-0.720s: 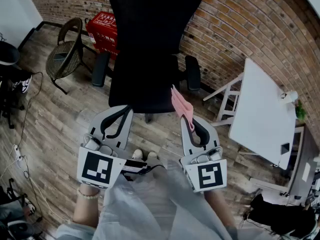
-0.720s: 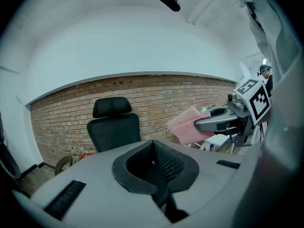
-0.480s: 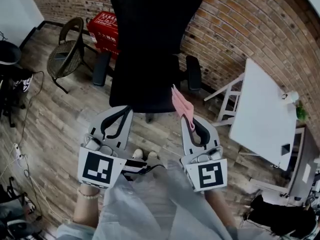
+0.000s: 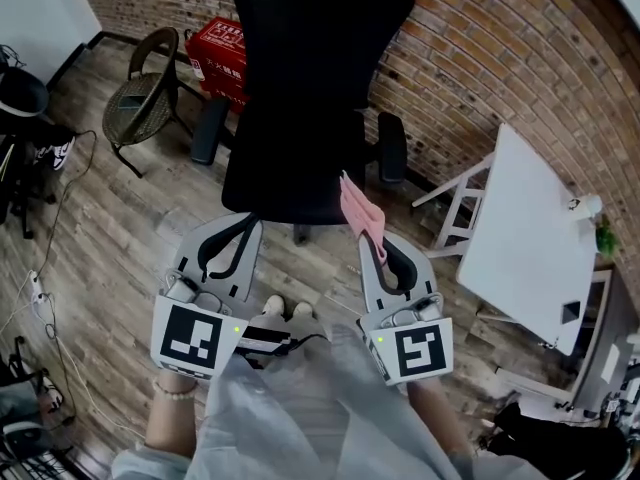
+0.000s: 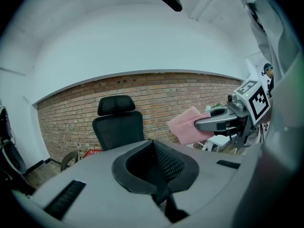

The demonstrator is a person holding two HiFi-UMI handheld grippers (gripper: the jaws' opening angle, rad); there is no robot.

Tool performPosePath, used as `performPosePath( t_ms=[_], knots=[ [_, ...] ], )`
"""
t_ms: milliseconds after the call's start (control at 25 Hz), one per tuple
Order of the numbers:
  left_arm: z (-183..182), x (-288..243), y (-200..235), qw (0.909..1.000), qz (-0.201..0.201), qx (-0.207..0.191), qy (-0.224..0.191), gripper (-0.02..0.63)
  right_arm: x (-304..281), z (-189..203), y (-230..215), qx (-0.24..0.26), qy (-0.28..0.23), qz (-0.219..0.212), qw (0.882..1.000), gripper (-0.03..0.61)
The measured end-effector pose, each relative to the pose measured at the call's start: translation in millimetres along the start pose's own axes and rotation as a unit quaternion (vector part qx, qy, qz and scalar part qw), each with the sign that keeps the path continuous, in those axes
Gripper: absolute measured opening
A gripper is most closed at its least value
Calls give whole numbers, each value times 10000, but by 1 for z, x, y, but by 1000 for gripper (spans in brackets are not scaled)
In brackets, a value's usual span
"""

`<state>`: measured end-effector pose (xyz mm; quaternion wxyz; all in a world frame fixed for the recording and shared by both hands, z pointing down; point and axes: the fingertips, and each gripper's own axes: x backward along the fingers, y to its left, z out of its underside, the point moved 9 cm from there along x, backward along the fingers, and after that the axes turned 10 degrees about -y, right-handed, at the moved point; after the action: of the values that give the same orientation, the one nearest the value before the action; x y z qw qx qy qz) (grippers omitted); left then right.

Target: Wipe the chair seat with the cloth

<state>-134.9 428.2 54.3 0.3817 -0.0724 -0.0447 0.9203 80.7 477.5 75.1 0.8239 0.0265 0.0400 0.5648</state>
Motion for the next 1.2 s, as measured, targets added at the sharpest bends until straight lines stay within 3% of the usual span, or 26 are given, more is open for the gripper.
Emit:
performPosePath(
  t_ms=[400, 640, 920, 1200],
  knots=[
    [-5, 10, -29, 9997, -239, -33, -9, 18, 13, 0, -13, 141, -272, -202, 9993, 55],
    [-8, -3, -28, 9997, -203, -124, -95, 18, 12, 5, -20, 166, -98, -234, 9995, 55],
    [-5, -33, -4, 9996, -122, -144, -186, 18, -18, 10, -34, 165, -101, -53, 9998, 55],
    [4, -81, 52, 9997, 40, -158, -160, 18, -88, 9, -48, 181, -42, -47, 9998, 55]
  ],
)
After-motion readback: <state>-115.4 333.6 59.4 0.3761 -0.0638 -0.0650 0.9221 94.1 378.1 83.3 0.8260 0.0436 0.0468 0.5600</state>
